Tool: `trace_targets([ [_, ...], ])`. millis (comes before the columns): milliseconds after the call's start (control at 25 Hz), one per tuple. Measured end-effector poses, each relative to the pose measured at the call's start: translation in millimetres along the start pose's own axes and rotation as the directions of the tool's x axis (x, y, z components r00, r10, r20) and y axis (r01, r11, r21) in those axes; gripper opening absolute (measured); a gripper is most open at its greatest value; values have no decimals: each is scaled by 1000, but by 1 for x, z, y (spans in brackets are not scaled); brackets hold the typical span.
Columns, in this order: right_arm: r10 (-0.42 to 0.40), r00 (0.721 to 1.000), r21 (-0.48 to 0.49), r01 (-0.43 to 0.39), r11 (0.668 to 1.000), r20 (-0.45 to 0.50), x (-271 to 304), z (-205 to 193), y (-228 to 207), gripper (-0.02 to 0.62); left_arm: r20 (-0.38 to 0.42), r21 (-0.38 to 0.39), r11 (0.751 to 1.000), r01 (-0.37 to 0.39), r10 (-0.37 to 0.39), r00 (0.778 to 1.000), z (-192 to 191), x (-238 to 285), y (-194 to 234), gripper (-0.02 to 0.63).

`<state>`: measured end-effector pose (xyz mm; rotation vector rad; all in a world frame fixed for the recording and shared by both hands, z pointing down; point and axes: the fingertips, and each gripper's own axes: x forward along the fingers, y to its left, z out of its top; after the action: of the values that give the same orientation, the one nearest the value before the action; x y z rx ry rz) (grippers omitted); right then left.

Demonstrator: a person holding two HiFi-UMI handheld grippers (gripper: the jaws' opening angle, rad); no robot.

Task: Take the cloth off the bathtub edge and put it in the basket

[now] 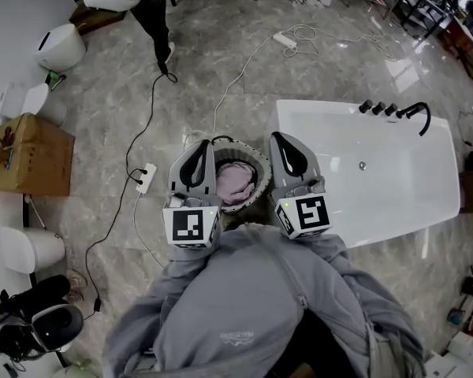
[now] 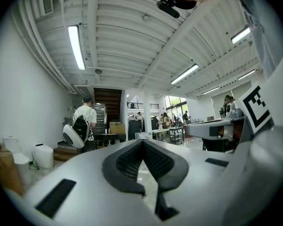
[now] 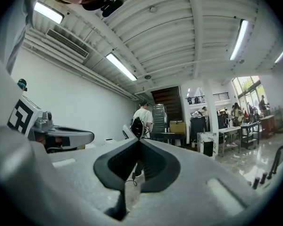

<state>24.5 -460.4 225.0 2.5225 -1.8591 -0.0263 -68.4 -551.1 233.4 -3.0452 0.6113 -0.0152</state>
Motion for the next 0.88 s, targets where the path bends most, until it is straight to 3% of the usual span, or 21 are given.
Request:
trace_targets([
  [880, 39, 999, -17, -39, 999, -3, 4, -3, 5, 5, -40, 8, 1000, 0, 0, 999, -11, 0, -2, 5],
])
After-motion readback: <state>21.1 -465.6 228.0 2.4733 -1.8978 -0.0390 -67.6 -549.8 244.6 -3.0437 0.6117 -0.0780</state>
